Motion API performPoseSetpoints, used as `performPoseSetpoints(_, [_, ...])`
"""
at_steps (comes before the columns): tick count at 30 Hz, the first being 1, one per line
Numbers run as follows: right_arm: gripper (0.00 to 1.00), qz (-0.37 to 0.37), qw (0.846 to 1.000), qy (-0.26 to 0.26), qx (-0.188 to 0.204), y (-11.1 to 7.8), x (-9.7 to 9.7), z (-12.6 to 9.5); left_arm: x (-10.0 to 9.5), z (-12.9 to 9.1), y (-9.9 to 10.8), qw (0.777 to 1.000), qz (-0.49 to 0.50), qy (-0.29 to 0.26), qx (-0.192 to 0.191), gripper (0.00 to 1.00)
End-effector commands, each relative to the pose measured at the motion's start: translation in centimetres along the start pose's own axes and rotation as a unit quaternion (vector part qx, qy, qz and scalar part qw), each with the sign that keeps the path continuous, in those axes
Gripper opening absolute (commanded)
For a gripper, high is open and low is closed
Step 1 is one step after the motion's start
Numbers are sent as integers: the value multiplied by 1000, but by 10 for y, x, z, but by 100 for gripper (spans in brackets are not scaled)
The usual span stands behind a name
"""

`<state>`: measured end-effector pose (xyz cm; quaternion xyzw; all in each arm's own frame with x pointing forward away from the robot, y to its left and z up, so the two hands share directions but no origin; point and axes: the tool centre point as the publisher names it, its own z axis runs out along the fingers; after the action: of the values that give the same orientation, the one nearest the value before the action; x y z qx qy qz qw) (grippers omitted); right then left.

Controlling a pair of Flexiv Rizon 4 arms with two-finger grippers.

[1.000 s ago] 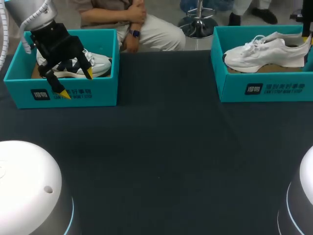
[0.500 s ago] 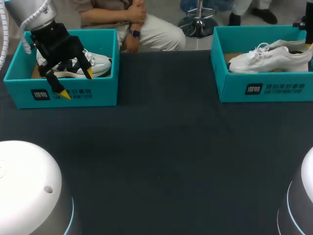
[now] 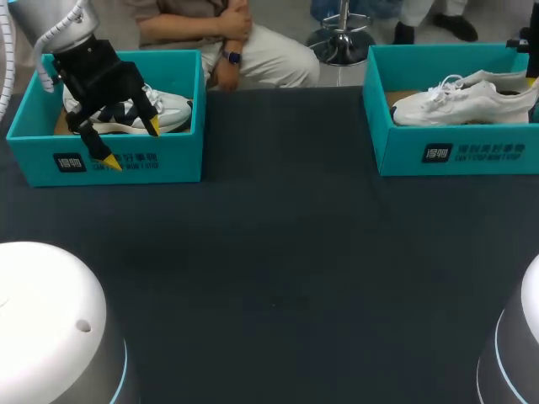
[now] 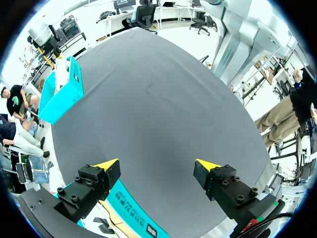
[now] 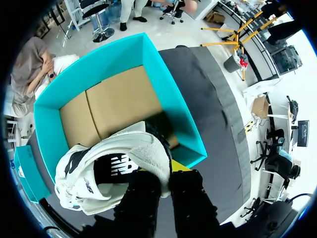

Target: Take the shoe out of the shoebox, open the shoe tongue, remove and reinsert the insole, then place the shoe into the shoebox

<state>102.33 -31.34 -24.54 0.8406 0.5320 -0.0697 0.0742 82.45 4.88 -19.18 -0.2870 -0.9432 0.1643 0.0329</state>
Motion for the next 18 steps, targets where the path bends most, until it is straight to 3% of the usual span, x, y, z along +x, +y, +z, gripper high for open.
performPoseSetpoints(1, [0, -2, 1000, 1, 9, 5, 6, 10, 0, 0, 0, 1000, 0, 1, -1, 100])
performPoseSetpoints(18, [0, 8, 999, 17, 51, -1, 16, 51, 0, 0, 0, 1000, 0, 1, -1, 100])
